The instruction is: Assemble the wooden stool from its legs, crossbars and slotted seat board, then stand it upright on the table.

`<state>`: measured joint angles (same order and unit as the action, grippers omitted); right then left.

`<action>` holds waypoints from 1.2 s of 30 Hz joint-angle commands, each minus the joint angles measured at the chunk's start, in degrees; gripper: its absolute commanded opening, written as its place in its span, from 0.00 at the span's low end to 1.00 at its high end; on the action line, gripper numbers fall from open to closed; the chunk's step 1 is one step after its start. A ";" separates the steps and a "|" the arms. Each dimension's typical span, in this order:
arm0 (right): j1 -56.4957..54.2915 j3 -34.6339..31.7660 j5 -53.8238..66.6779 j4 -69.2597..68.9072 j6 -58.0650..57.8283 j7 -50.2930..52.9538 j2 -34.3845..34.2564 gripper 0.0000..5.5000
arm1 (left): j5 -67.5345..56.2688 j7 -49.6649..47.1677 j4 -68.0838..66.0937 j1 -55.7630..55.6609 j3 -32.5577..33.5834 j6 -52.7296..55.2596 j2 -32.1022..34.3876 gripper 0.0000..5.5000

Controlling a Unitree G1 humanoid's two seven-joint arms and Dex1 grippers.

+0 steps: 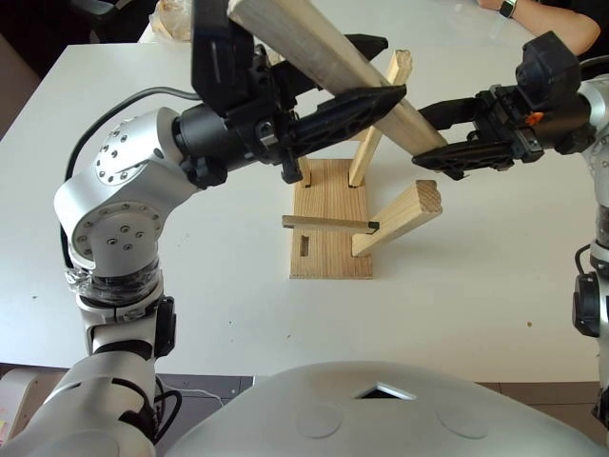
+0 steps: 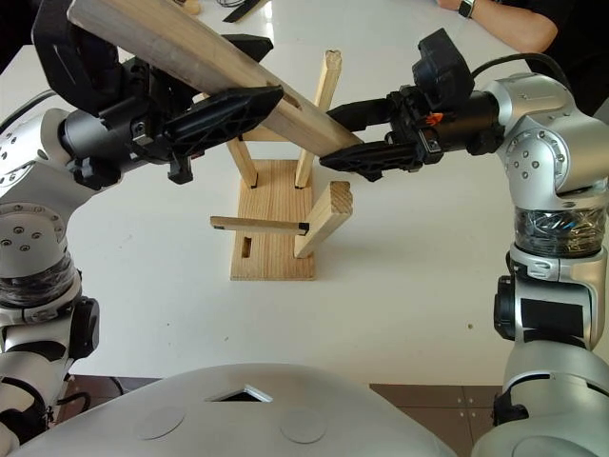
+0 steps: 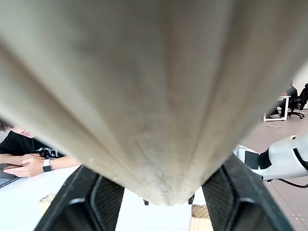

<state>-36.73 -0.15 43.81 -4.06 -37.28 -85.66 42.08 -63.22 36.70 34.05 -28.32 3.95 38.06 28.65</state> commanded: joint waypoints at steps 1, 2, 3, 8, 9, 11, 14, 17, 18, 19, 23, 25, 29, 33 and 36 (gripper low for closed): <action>-1.12 -0.38 -1.24 0.58 0.82 0.51 0.88 0.37 | -0.48 2.78 1.11 1.23 -0.68 0.62 1.61 0.38; -1.12 -0.43 -1.37 0.57 1.04 0.51 0.90 0.37 | -0.46 3.15 0.94 1.37 -0.76 0.68 1.80 0.37; -1.12 -0.45 -1.53 0.55 1.28 0.49 0.92 0.37 | -0.30 3.57 0.77 1.53 -0.87 0.71 2.04 0.37; -1.59 -0.93 -1.50 0.46 1.39 0.15 1.13 0.37 | 1.76 5.33 -0.39 2.37 -2.03 0.31 3.12 0.37; -1.68 -0.98 -1.53 0.47 1.40 0.20 1.08 0.37 | 1.99 5.32 -0.64 2.36 -2.14 0.05 3.06 0.37; -1.91 -0.60 -2.97 0.79 2.23 1.58 0.53 0.37 | 1.80 4.87 -1.13 1.91 -2.00 -0.59 2.37 0.37; -1.52 -0.70 -2.22 0.67 0.84 1.50 0.43 0.45 | 1.36 3.37 -2.42 0.51 -1.43 -1.76 0.62 0.37; -1.04 -1.08 -2.54 1.37 1.29 2.34 0.19 0.53 | 2.40 1.35 -3.74 -0.27 -1.26 -3.22 -1.68 0.37; -1.11 -1.22 -3.06 2.21 1.73 3.09 -0.04 0.56 | 3.34 0.37 -4.36 -0.55 -1.34 -3.64 -2.40 0.37; -1.17 -1.61 -3.29 3.07 2.04 3.90 -0.23 0.60 | 4.19 -0.46 -5.15 -0.85 -1.36 -3.96 -3.00 0.37; -1.03 -5.02 -2.92 7.35 2.94 6.92 -0.49 0.60 | 6.11 -1.15 -5.88 -1.68 0.20 -4.70 -2.41 0.37; -0.35 -6.65 -2.75 8.50 3.20 8.00 -0.35 0.60 | 6.06 -1.43 -5.91 -2.26 2.49 -4.35 -0.80 0.37; 2.46 -10.16 -2.06 9.25 3.28 10.74 -0.38 0.60 | 4.27 -1.42 -5.20 -0.39 11.57 -2.04 7.27 0.37; 7.82 -13.46 -1.24 6.04 2.75 13.17 0.13 0.60 | 4.35 2.76 -3.11 6.47 19.55 -2.85 13.09 0.37; 14.53 -17.91 -0.09 2.48 2.26 15.92 0.67 0.60 | -0.01 10.61 -3.14 13.51 24.89 1.42 19.46 0.37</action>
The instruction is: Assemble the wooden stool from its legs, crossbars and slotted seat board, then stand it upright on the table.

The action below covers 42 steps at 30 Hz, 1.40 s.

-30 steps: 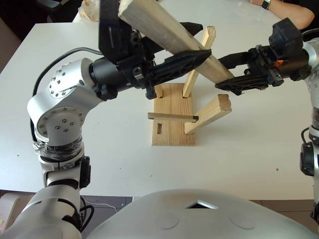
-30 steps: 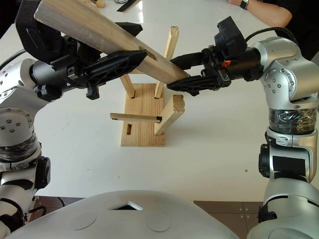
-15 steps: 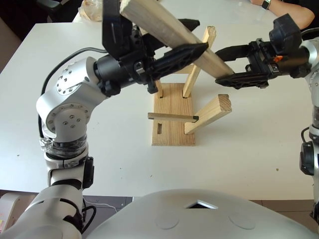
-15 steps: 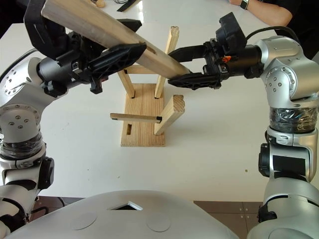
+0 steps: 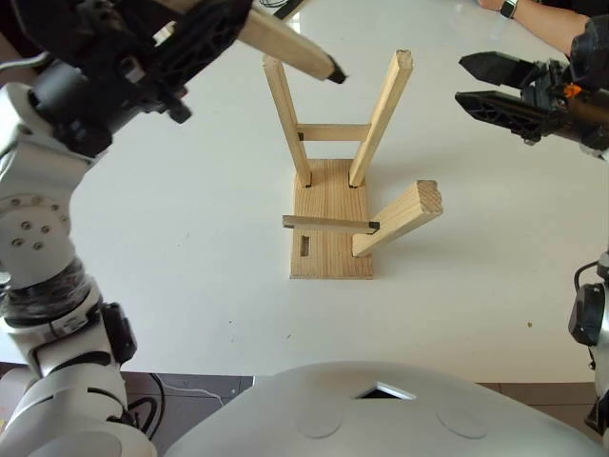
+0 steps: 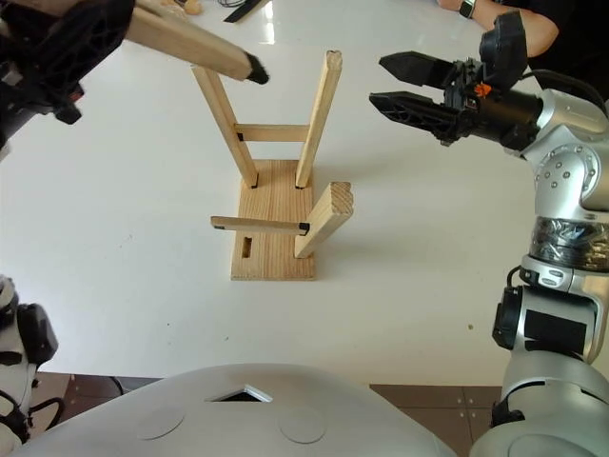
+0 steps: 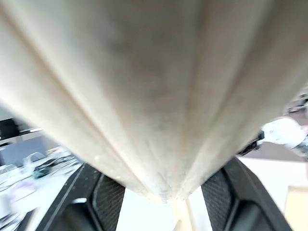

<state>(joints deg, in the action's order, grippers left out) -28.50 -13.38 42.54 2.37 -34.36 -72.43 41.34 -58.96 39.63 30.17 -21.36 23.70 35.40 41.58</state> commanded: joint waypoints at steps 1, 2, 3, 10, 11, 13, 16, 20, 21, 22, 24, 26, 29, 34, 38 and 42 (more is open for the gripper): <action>8.38 -6.24 1.67 -4.97 -0.97 3.50 1.58 0.60 | -5.72 10.29 0.83 9.11 7.18 5.45 8.27 0.37; 10.12 -7.57 2.03 -5.83 -1.20 4.15 1.71 0.60 | -6.48 12.51 0.83 11.20 8.74 6.27 9.59 0.37; 11.71 -8.91 2.46 -6.62 -1.49 4.85 1.78 0.60 | -6.51 14.96 0.57 13.53 10.31 6.87 10.91 0.37; 12.96 -9.59 3.26 -7.34 -2.09 7.12 1.68 0.60 | 4.65 23.22 -1.37 23.25 8.34 -0.89 10.25 0.37; 12.55 -8.93 2.96 -7.09 -1.98 6.95 1.77 0.60 | 6.92 23.60 -1.23 24.20 6.15 -2.81 9.22 0.37; 11.43 -6.14 0.67 -5.93 -0.68 6.11 2.37 0.60 | 13.33 24.00 -2.29 26.11 0.17 -7.96 6.59 0.37; 8.68 -1.95 -2.18 -3.31 0.96 3.78 3.44 0.60 | 19.31 23.84 -3.14 28.30 -6.78 -12.96 3.19 0.37; 6.43 0.91 -5.11 -0.92 3.44 1.95 4.11 0.60 | 23.04 23.36 -4.13 29.05 -10.92 -16.88 0.75 0.37; 6.23 1.48 -5.48 -0.88 3.78 1.61 4.13 0.60 | 23.41 23.31 -4.03 29.50 -11.48 -17.58 0.43 0.37; 6.18 1.79 -5.54 -1.01 3.92 1.32 4.15 0.60 | 23.56 23.35 -3.93 29.91 -11.89 -18.08 0.34 0.37; 5.74 1.93 -5.43 -0.83 4.03 0.91 4.21 0.60 | 23.83 23.55 -3.90 30.57 -12.36 -18.98 0.53 0.37; 5.18 1.85 -5.39 -0.21 4.20 0.82 4.26 0.60 | 23.43 23.55 -3.71 30.85 -12.44 -19.32 0.91 0.37; 5.14 1.68 -5.39 0.04 4.45 0.83 4.32 0.60 | 21.37 23.73 -2.03 30.77 -11.79 -18.58 1.96 0.37; 5.84 2.02 -5.95 0.01 5.49 1.57 3.78 0.60 | 20.25 21.29 -1.30 26.89 -11.08 -17.92 1.73 0.37; 6.34 1.98 -6.04 -0.17 5.80 1.65 3.80 0.60 | 19.28 21.31 0.71 27.39 -11.84 -16.96 1.76 0.37; 6.50 2.38 -6.58 0.13 6.36 1.67 3.55 0.60 | 19.84 22.05 0.53 28.26 -12.96 -16.90 1.76 0.37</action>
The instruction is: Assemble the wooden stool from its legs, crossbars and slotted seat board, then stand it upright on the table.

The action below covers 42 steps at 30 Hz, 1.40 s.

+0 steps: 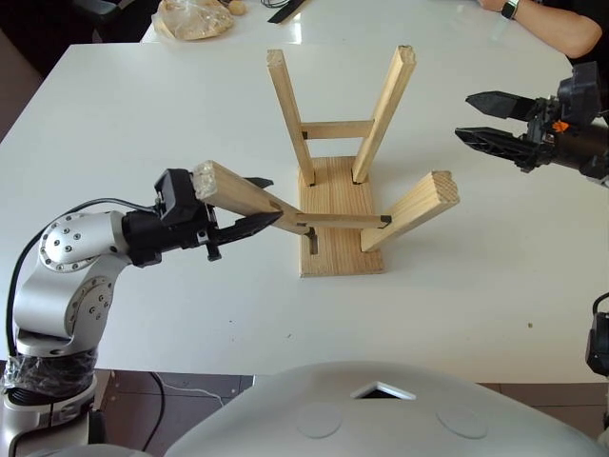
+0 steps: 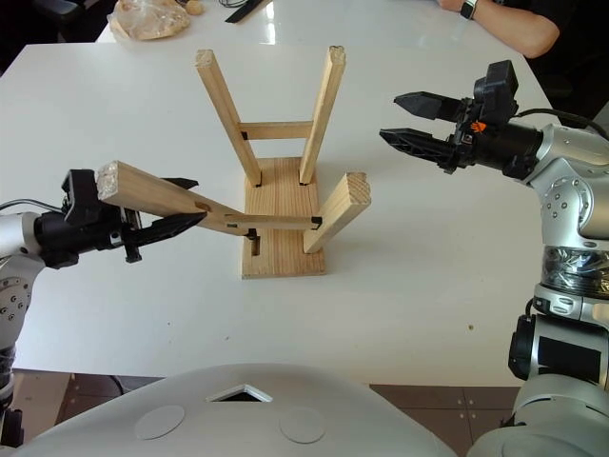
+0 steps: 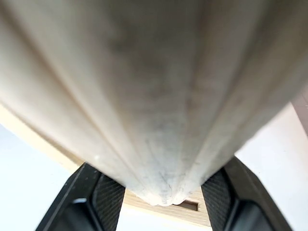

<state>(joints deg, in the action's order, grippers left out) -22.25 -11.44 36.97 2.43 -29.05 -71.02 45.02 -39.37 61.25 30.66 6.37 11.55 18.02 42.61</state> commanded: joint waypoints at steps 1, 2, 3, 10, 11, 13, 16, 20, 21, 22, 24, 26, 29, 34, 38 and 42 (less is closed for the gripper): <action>0.30 0.67 -1.27 0.15 1.29 0.29 -0.23 0.60 | 0.31 0.75 0.06 0.80 -1.18 0.62 0.87 0.37; 0.37 0.77 -1.37 0.09 1.39 0.34 -0.29 0.60 | 0.83 1.59 -0.01 1.50 -1.67 0.46 1.38 0.37; 0.50 0.72 -1.37 -0.10 1.40 0.37 -0.31 0.60 | 2.00 2.54 -0.43 2.31 -2.17 -0.18 2.05 0.37; 1.93 -0.35 -1.27 -0.85 1.54 0.77 -0.03 0.60 | 4.50 7.17 -2.40 6.68 -2.65 -2.78 6.65 0.37; 2.20 -0.47 -1.25 -1.03 1.59 0.92 -0.07 0.60 | 4.26 7.27 -2.48 6.73 -2.41 -2.80 7.05 0.37; 2.75 -0.66 -1.17 -1.50 1.67 1.22 -0.18 0.60 | 4.14 7.28 -3.11 6.40 -2.21 -2.94 7.77 0.37; 3.69 -0.60 -1.29 -2.03 2.18 1.77 -0.47 0.60 | 4.33 6.88 -4.65 4.50 -2.67 -2.62 8.39 0.37; 4.48 -0.11 -1.60 -2.68 2.87 2.26 -0.87 0.60 | 4.08 6.71 -7.51 0.35 -4.16 -1.69 9.00 0.37; 4.69 0.10 -1.77 -2.79 3.14 2.33 -1.00 0.60 | 4.06 6.89 -8.31 -0.72 -4.40 -1.60 9.28 0.37; 4.87 0.28 -1.92 -2.89 3.39 2.41 -1.11 0.60 | 4.04 7.15 -8.93 -1.53 -4.49 -1.63 9.59 0.37; 5.36 0.34 -2.06 -3.21 3.71 2.62 -1.27 0.60 | 3.53 8.11 -9.61 -3.03 -4.03 -1.62 10.47 0.37; 5.95 0.22 -2.14 -3.54 3.99 2.84 -1.41 0.60 | 2.73 9.19 -9.87 -4.34 -3.38 -1.69 11.28 0.37; 7.10 0.27 -2.50 -4.15 4.61 3.30 -1.67 0.60 | 2.12 10.18 -10.33 -5.52 -3.14 -1.58 12.00 0.37; 8.23 0.20 -2.46 -5.01 4.99 3.85 -2.16 0.60 | 1.29 9.67 -9.86 -5.83 -3.23 -0.89 11.10 0.37; 8.97 0.11 -2.52 -5.29 5.43 4.21 -2.35 0.60 | -0.16 9.15 -10.00 -8.36 -2.56 0.32 10.99 0.37; 8.86 0.58 -2.99 -4.85 6.15 4.35 -2.66 0.60 | 0.98 9.37 -11.09 -9.76 -2.30 -0.36 10.77 0.37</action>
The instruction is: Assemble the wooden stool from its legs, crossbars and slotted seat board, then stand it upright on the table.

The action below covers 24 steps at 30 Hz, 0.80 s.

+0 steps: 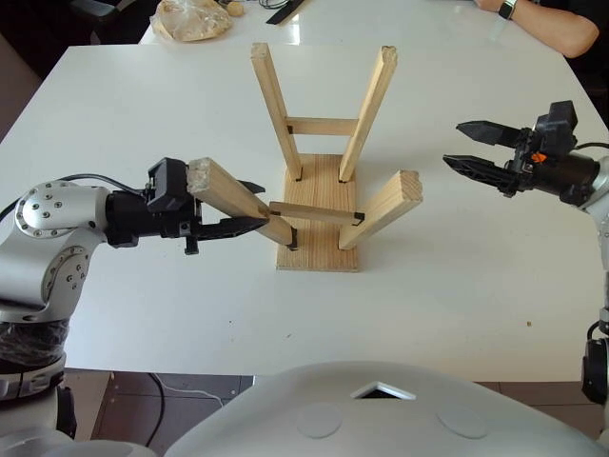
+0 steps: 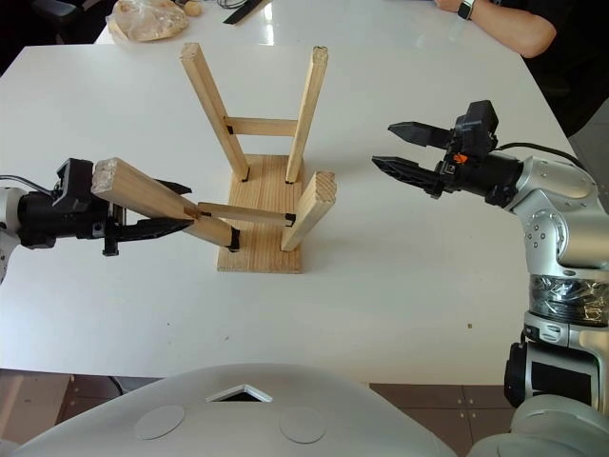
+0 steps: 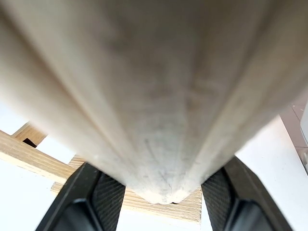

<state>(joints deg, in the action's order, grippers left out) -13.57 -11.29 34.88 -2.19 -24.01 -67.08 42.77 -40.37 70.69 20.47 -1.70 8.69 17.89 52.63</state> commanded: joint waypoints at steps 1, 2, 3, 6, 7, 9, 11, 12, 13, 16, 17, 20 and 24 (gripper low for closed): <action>0.23 0.57 -1.04 -0.19 1.31 0.42 -0.46 0.60 | 1.61 0.02 -0.83 -1.67 0.95 -0.01 0.80 0.37; 0.31 0.67 -1.12 -0.20 1.47 0.45 -0.48 0.60 | 1.21 0.16 -0.69 -1.52 1.38 0.19 0.91 0.37; 0.36 0.75 -1.17 -0.14 1.63 0.45 -0.49 0.60 | 0.76 0.32 -0.48 -1.19 1.92 0.38 1.04 0.37; 0.66 0.58 -1.24 -0.22 1.81 0.36 -0.41 0.60 | -1.29 1.26 0.19 0.54 4.36 1.43 1.52 0.37; 0.79 0.46 -1.26 -0.30 1.80 0.35 -0.38 0.60 | -2.01 1.42 0.47 1.11 5.27 1.93 1.55 0.37; 1.03 0.30 -1.20 -0.50 1.74 0.39 -0.32 0.60 | -3.52 1.30 1.33 2.33 6.95 3.13 1.41 0.37; 1.28 0.22 -1.15 -0.69 1.71 0.45 -0.30 0.60 | -4.63 1.25 2.54 4.13 8.50 3.94 1.13 0.37; 1.44 0.21 -1.18 -0.77 1.76 0.48 -0.32 0.60 | -4.88 1.29 3.11 5.12 9.18 4.05 0.99 0.37; 1.59 0.21 -1.21 -0.83 1.79 0.47 -0.30 0.60 | -4.89 1.34 3.55 6.29 10.14 4.03 0.91 0.37; 2.00 0.06 -1.21 -1.00 1.84 0.48 -0.22 0.60 | -2.73 1.35 2.14 7.84 12.01 2.75 1.22 0.37; 2.09 0.00 -1.22 -1.01 1.87 0.51 -0.20 0.60 | -1.29 1.37 0.86 7.76 12.06 1.78 1.46 0.37; 1.90 0.29 -1.49 -0.80 2.01 0.49 -0.24 0.60 | 3.79 1.87 -4.12 7.11 11.36 -1.82 2.21 0.37; 1.46 0.72 -1.72 -0.60 2.05 0.28 -0.23 0.60 | 8.46 3.27 -5.92 7.57 7.81 -5.10 1.68 0.37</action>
<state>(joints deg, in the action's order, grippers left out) -11.81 -10.95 33.60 -2.56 -22.42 -66.77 42.36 -33.98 72.80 14.74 5.87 18.99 14.37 53.88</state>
